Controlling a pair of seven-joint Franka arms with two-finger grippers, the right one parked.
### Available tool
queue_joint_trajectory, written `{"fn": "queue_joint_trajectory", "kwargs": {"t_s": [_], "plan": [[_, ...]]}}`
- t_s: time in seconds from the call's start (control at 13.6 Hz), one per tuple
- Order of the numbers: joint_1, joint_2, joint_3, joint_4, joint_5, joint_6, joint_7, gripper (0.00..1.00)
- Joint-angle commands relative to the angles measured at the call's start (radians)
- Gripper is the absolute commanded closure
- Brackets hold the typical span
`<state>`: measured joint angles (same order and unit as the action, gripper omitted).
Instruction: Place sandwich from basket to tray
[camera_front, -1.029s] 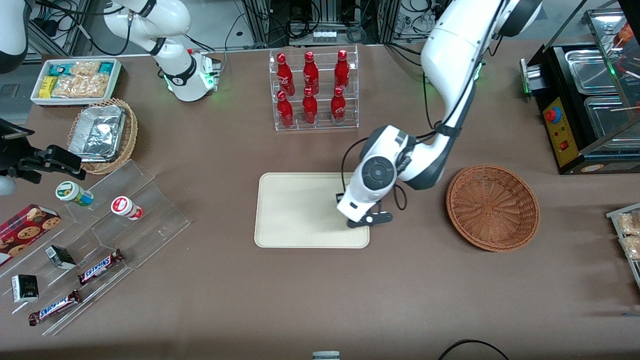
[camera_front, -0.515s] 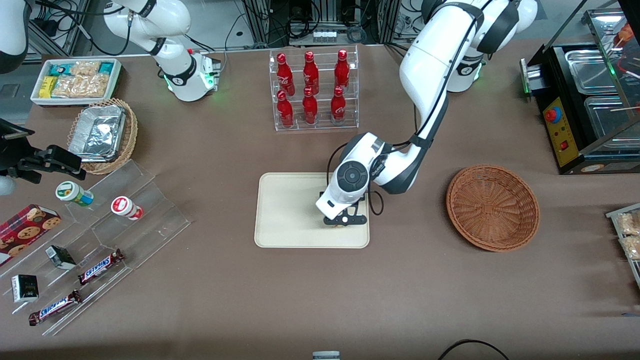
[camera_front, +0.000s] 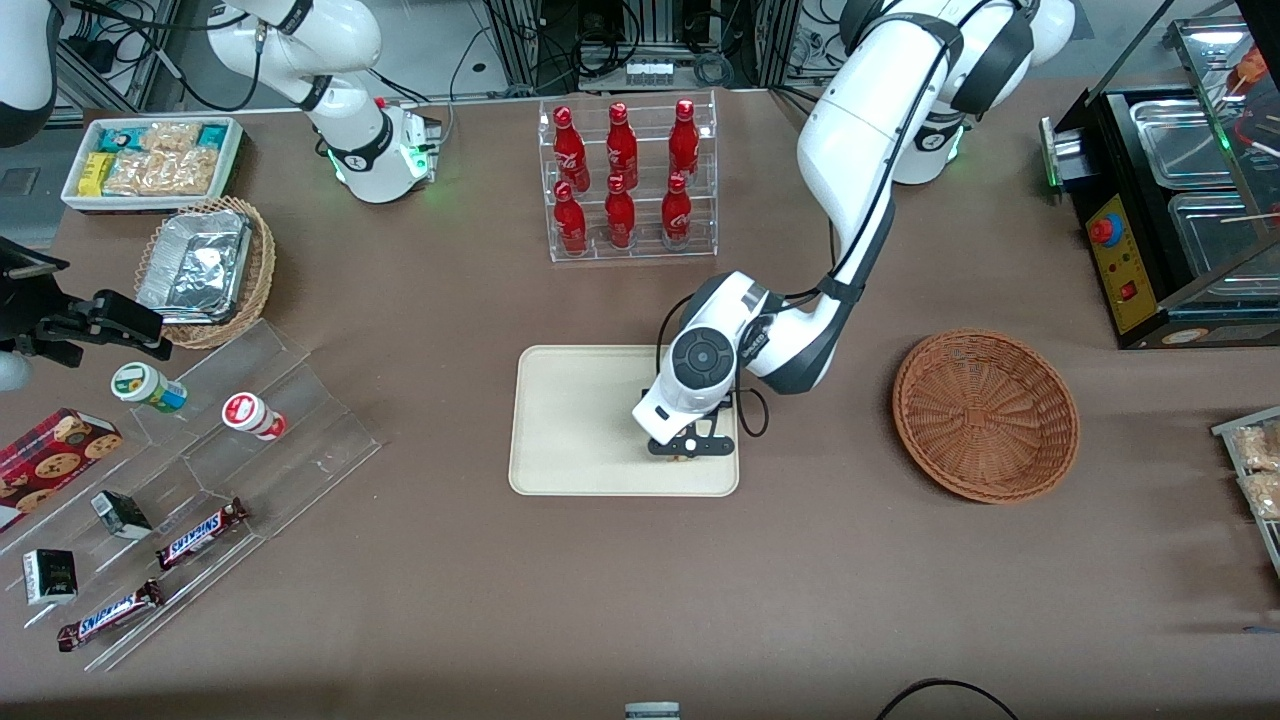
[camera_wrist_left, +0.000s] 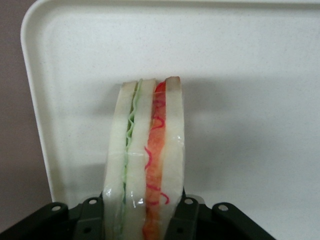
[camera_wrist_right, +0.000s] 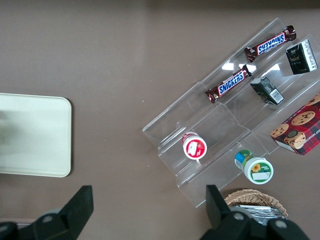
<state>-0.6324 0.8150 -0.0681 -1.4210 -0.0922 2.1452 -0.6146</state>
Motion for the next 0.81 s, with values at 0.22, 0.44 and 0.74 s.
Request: {"fn": "queue_joint_trajectory", "kwargs": {"t_s": [0.22, 0.44, 0.74], "plan": [[0.01, -0.023, 0.011, 0.034, 0.017, 0.004, -0.007, 0.12], [0.077, -0.159, 0.024, 0.024, 0.006, -0.134, -0.033, 0.0], [0.25, -0.356, 0.025, 0.004, 0.017, -0.332, -0.099, 0.0]]}}
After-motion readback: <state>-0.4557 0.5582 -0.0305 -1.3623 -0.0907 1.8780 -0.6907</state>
